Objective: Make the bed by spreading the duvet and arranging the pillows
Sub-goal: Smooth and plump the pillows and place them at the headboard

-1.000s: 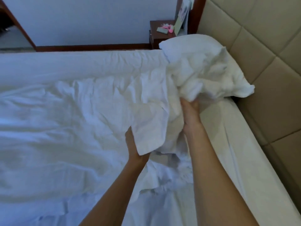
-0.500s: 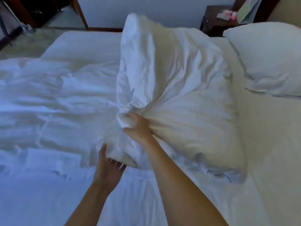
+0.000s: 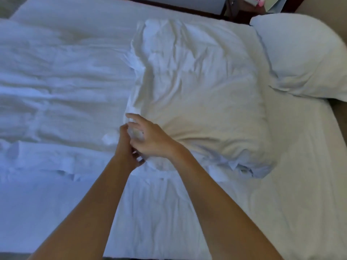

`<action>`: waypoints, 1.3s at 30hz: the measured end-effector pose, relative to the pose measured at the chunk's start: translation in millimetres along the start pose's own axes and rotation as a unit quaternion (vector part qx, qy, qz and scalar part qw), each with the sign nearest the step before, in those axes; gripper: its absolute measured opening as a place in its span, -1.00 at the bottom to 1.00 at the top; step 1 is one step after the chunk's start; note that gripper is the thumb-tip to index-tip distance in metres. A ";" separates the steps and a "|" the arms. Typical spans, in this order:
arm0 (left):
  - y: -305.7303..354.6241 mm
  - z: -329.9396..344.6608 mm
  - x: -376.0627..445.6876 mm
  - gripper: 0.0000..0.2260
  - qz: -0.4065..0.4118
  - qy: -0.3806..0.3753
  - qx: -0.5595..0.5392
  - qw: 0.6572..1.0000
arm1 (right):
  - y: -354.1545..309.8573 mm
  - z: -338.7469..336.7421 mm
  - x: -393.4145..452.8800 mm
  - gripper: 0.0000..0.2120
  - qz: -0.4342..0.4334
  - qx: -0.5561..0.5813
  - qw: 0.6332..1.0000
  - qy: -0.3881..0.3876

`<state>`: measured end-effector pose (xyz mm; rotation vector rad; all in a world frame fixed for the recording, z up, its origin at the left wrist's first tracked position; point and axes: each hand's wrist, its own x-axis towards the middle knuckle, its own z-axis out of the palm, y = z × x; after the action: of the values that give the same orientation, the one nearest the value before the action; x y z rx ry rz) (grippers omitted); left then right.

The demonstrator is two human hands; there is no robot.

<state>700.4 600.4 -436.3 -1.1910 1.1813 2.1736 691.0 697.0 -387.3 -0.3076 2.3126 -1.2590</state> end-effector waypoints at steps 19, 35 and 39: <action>-56.9 15.1 -35.1 -0.77 0.283 0.015 0.283 0.916 | 137.4 -49.6 -78.9 -0.45 -0.006 -0.441 0.860 0.256; -49.9 -1.8 -20.3 -0.76 0.332 0.205 0.169 0.905 | 116.3 -46.1 -122.3 -0.79 -0.017 -0.304 0.949 0.077; -4.0 -5.5 -10.4 -0.76 0.349 0.214 -0.006 0.913 | 102.8 -66.0 -123.1 -0.83 -0.074 -0.152 0.979 0.115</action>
<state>711.6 598.8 -431.2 -1.4576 2.0378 2.4603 765.9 852.5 -405.0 -0.4670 2.7308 -1.0504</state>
